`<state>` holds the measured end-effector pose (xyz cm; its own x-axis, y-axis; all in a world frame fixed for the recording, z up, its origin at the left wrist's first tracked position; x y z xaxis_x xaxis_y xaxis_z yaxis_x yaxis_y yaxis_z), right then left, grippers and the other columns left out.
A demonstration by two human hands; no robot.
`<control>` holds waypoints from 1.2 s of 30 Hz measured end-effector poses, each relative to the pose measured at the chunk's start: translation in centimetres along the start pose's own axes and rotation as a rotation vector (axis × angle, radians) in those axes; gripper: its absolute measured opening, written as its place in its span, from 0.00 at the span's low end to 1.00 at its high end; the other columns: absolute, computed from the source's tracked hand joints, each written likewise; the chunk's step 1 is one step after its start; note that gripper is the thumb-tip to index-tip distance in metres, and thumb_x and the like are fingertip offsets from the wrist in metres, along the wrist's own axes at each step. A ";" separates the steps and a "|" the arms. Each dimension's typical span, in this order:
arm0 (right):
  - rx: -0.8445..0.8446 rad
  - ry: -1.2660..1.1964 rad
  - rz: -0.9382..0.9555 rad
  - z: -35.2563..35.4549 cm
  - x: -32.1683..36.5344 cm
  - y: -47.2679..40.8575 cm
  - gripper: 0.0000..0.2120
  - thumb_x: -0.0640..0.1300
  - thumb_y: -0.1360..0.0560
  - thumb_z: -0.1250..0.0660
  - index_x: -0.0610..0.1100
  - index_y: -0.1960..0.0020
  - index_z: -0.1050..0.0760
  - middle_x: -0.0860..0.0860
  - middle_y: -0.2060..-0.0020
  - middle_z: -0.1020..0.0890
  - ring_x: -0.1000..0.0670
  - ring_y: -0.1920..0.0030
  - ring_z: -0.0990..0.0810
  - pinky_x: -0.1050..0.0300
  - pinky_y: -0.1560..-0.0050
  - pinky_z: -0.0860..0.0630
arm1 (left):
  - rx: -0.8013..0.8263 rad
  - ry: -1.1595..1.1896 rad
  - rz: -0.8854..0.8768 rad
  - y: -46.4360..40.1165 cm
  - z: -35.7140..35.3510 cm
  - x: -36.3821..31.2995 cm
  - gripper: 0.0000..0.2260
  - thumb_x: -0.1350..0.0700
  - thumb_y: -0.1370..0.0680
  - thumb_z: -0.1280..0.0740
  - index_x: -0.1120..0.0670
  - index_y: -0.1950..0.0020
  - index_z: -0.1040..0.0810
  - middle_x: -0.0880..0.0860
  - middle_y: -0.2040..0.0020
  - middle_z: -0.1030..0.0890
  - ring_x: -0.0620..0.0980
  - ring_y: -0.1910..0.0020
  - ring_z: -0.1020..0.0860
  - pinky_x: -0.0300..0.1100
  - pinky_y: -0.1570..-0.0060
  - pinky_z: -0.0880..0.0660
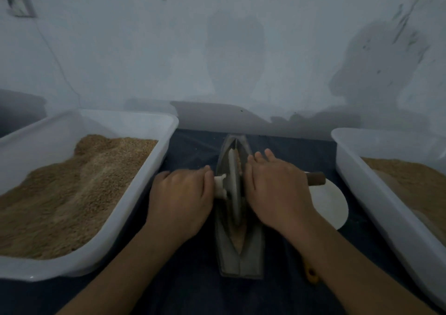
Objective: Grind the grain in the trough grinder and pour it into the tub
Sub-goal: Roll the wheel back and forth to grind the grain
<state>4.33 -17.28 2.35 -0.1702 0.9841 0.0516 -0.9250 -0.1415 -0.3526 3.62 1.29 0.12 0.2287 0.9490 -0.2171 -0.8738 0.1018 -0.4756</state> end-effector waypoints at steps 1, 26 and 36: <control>0.038 -0.015 -0.043 -0.6 -0.4 -1.5 0.24 0.52 0.16 0.57 0.48 0.45 0.22 0.47 0.43 0.17 0.43 0.33 0.24 0.46 0.45 0.24 | -0.001 -0.122 -0.005 -1.4 -0.5 -0.5 0.16 0.50 0.16 0.52 0.46 0.57 0.27 0.46 0.64 0.24 0.51 0.65 0.24 0.49 0.58 0.28; 0.084 -0.087 -0.128 -1.5 -1.1 -3.1 0.29 0.53 0.15 0.59 0.44 0.25 0.30 0.48 0.26 0.27 0.45 0.20 0.41 0.45 0.23 0.40 | 0.062 -0.309 -0.079 -4.2 -2.0 -0.2 0.16 0.49 0.16 0.50 0.48 0.44 0.22 0.48 0.53 0.17 0.54 0.56 0.19 0.47 0.54 0.30; 0.034 -0.042 -0.161 -1.8 -0.7 -5.3 0.26 0.52 0.14 0.56 0.41 0.31 0.25 0.44 0.29 0.24 0.43 0.21 0.38 0.43 0.26 0.37 | 0.102 -0.285 -0.034 -5.5 -2.5 -0.2 0.08 0.52 0.17 0.45 0.51 0.54 0.31 0.50 0.61 0.22 0.54 0.65 0.24 0.44 0.63 0.32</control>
<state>9.96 -16.98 2.56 -0.0326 0.9890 0.1443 -0.9522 0.0131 -0.3052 9.42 -0.20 0.62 0.1417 0.9885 0.0520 -0.9094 0.1508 -0.3876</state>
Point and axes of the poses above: each hand's wrist, its own y-axis away from the middle knuckle, its own z-axis out of the back of the hand, x = y × z, the point moved 1 cm from there along -y, towards the middle knuckle
